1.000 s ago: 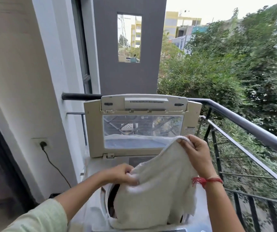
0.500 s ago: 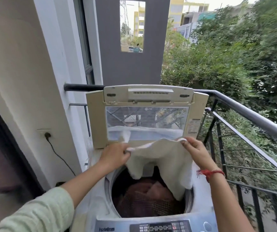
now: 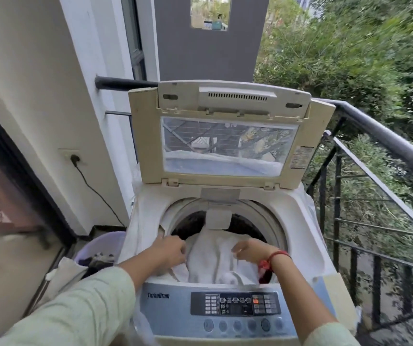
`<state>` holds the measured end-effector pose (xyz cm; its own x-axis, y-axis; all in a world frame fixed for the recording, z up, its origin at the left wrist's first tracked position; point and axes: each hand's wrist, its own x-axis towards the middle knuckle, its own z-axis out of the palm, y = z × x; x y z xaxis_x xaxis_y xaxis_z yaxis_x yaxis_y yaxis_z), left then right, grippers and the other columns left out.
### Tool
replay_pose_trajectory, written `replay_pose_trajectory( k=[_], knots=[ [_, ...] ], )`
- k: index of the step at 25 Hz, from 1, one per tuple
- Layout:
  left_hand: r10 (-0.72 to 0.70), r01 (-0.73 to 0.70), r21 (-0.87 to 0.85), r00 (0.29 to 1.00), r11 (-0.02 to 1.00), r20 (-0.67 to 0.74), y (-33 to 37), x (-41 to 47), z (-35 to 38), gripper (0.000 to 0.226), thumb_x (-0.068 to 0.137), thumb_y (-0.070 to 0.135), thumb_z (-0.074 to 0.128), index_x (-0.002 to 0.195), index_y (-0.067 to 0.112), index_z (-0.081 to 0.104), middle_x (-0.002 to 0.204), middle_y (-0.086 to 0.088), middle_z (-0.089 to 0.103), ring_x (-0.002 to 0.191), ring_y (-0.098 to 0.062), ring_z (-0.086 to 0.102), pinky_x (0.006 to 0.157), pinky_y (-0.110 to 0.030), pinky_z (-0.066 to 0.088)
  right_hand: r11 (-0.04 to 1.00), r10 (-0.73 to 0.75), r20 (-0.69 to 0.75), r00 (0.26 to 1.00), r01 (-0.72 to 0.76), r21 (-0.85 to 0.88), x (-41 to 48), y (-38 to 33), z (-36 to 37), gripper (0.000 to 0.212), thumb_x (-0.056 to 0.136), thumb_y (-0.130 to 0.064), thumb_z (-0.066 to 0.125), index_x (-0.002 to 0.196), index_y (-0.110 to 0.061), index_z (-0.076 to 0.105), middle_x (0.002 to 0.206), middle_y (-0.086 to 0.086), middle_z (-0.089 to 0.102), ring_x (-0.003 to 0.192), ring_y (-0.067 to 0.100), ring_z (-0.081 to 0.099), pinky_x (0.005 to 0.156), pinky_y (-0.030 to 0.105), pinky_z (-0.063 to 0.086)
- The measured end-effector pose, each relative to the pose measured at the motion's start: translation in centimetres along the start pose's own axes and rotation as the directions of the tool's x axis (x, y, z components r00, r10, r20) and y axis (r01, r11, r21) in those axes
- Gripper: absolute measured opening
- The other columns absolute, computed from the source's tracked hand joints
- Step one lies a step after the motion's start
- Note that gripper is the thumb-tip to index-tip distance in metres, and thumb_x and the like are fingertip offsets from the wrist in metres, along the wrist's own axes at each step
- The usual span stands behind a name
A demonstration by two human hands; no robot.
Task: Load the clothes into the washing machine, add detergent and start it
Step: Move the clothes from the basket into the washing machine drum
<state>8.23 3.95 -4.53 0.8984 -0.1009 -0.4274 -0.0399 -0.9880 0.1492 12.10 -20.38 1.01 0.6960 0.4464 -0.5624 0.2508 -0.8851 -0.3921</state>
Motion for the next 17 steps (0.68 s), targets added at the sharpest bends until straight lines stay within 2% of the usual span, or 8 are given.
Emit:
replay_pose_trajectory(
  k=[3,5,7,9,12,14,16,17],
  knots=[
    [0.019,-0.062,-0.238,0.983,0.969,-0.18,-1.4,-1.4,-1.6,0.025,0.086,0.035,0.055,0.107,0.026,0.064,0.114,0.003,0.061,0.107,-0.017,0.054,0.093,-0.033,0.04,0.956,-0.011,-0.252,0.968,0.084,0.282,1.3,-1.5,-0.9,0.03,0.094,-0.018,0.05,0.122,-0.012,0.058,0.125,0.005,0.06,0.113,0.021,0.057,0.091,0.026,0.043],
    [-0.031,-0.116,-0.392,0.936,0.913,-0.35,-3.2,-3.2,-2.9,0.03,0.081,0.045,0.054,0.103,0.027,0.064,0.11,0.004,0.061,0.106,-0.015,0.054,0.09,-0.033,0.041,0.925,-0.022,-0.392,0.92,0.167,0.341,1.8,-3.2,-1.5,0.03,0.094,-0.019,0.051,0.121,-0.011,0.059,0.123,0.006,0.061,0.114,0.019,0.056,0.093,0.026,0.041],
    [-0.119,-0.179,-0.453,0.823,0.873,-0.555,-5.6,-5.6,-4.0,0.04,0.075,0.052,0.047,0.098,0.025,0.065,0.105,0.007,0.06,0.102,-0.011,0.052,0.089,-0.033,0.041,0.88,-0.066,-0.464,0.883,0.271,0.39,1.8,-6.0,-2.0,0.029,0.094,-0.019,0.052,0.12,-0.01,0.06,0.118,0.004,0.063,0.112,0.018,0.057,0.092,0.026,0.043],
    [-0.261,-0.162,-0.504,0.7,0.849,-0.665,-8.5,-8.4,-4.8,0.032,0.078,0.045,0.052,0.096,0.022,0.065,0.103,0.008,0.059,0.1,-0.009,0.05,0.086,-0.031,0.039,0.808,-0.157,-0.482,0.862,0.393,0.439,1.5,-10.3,-1.9,0.027,0.094,-0.02,0.053,0.117,-0.012,0.061,0.11,-0.001,0.063,0.104,0.011,0.058,0.083,0.017,0.046],
    [-0.432,-0.042,-0.581,0.626,0.813,-0.649,-14.1,-11.7,-2.9,0.016,0.081,0.031,0.061,0.092,0.021,0.066,0.099,0.004,0.06,0.096,-0.016,0.052,0.082,-0.033,0.041,0.75,-0.341,-0.409,0.846,0.508,0.425,2.3,-17.3,-0.1,0.022,0.093,-0.021,0.055,0.112,-0.015,0.063,0.108,-0.003,0.065,0.096,0.004,0.06,0.078,0.007,0.047],
    [-0.485,0.017,-0.623,0.645,0.782,-0.591,-18.4,-13.0,-0.1,0.018,0.079,0.031,0.061,0.091,0.019,0.067,0.096,-0.001,0.062,0.095,-0.021,0.056,0.08,-0.029,0.04,0.763,-0.43,-0.317,0.845,0.528,0.373,4.1,-21.9,2.0,0.021,0.092,-0.021,0.055,0.111,-0.016,0.064,0.11,-0.004,0.066,0.095,0.006,0.063,0.081,0.011,0.048],
    [-0.541,0.081,-0.673,0.669,0.735,-0.51,-22.5,-13.9,2.4,0.017,0.078,0.027,0.064,0.089,0.015,0.069,0.095,-0.003,0.063,0.095,-0.023,0.058,0.078,-0.024,0.036,0.779,-0.451,-0.249,0.857,0.514,0.358,6.6,-25.8,4.0,0.02,0.092,-0.019,0.055,0.11,-0.017,0.064,0.11,-0.004,0.066,0.097,0.009,0.063,0.081,0.011,0.046],
    [-0.559,0.102,-0.694,0.679,0.713,-0.475,-24.7,-14.1,3.6,0.024,0.076,0.033,0.06,0.088,0.015,0.069,0.095,-0.003,0.064,0.094,-0.023,0.058,0.079,-0.024,0.036,0.781,-0.451,-0.225,0.863,0.504,0.369,8.1,-27.8,5.0,0.02,0.092,-0.017,0.055,0.11,-0.015,0.065,0.11,-0.003,0.066,0.097,0.011,0.063,0.082,0.013,0.047]
  ],
)
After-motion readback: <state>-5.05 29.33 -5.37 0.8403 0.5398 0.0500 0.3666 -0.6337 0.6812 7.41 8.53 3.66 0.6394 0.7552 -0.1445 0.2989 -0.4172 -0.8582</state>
